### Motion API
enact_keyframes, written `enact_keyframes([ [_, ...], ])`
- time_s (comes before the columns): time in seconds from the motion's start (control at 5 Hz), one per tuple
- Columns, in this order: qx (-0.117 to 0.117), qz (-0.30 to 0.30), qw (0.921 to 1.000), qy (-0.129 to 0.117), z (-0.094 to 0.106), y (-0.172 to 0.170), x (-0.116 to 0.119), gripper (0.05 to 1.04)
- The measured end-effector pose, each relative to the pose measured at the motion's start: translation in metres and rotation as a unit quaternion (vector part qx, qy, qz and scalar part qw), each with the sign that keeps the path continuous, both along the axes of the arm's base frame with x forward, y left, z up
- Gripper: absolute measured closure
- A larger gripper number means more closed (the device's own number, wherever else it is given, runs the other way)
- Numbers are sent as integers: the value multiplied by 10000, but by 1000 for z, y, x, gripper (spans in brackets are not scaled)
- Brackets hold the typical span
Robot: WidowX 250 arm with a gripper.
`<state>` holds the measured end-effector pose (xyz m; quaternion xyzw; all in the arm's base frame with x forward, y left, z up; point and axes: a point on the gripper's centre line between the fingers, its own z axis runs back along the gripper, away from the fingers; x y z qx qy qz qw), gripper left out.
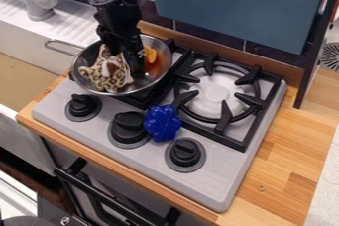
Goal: Move the yellow object from silver pot and put on the right burner
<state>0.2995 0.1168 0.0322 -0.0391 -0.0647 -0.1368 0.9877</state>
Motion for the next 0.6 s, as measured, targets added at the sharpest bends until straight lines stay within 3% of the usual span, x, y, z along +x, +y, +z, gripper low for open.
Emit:
enact_keyframes([
  [0.2,72,73,9999,11,-1,2,0,447],
  [0.4,31,165,9998,126,2,2,-2,415],
  [0.6,-165,395,9984,381,6,2,-8,415],
])
